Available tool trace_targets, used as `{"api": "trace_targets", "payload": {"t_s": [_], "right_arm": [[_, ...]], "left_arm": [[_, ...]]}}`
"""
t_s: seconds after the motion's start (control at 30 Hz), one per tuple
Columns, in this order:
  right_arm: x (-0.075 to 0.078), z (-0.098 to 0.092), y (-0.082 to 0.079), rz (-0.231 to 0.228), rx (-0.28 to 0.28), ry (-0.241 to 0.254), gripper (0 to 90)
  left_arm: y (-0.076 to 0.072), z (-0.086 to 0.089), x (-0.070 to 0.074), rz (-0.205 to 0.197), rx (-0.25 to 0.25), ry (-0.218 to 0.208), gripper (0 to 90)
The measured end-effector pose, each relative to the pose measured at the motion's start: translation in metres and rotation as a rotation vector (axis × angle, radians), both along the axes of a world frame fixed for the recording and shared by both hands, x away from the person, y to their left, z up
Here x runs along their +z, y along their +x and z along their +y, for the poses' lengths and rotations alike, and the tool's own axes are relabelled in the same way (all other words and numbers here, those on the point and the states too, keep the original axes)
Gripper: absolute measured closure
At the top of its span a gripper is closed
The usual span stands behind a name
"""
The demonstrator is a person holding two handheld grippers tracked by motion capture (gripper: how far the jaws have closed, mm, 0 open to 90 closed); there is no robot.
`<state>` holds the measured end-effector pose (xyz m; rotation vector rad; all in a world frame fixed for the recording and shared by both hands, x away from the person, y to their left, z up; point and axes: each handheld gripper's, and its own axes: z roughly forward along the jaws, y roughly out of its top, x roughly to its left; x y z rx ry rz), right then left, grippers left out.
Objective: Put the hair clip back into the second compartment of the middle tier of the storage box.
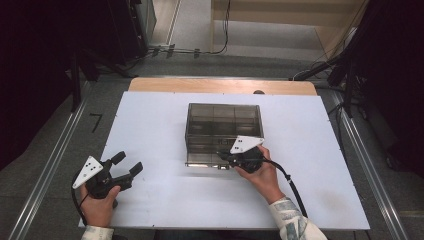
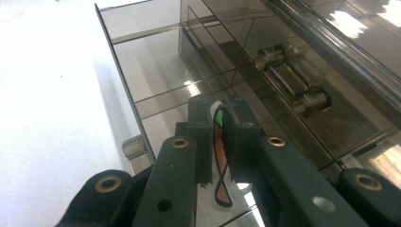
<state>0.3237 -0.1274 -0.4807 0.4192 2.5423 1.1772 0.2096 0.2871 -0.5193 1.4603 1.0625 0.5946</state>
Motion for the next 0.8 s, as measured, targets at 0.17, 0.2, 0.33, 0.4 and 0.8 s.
{"api": "trace_targets", "payload": {"t_s": [0.17, 0.2, 0.33, 0.4, 0.8], "right_arm": [[0.002, -0.003, -0.001, 0.011, 0.005, 0.023, 78.6], [0.003, -0.003, -0.001, 0.009, 0.004, 0.024, 78.6], [0.007, -0.008, -0.002, 0.008, 0.006, 0.048, 78.3], [0.009, -0.012, -0.002, 0.009, 0.002, 0.055, 78.3], [0.013, -0.036, -0.004, 0.024, -0.009, 0.105, 74.7]], "left_arm": [[0.000, 0.000, 0.000, -0.001, 0.001, 0.000, 17.0], [0.000, 0.000, 0.000, -0.001, 0.001, 0.000, 17.0], [0.000, 0.000, 0.000, -0.003, 0.001, -0.002, 16.9], [0.000, 0.000, 0.000, -0.002, 0.001, -0.001, 16.9], [0.000, -0.001, 0.000, -0.001, 0.002, -0.001, 17.0]]}}
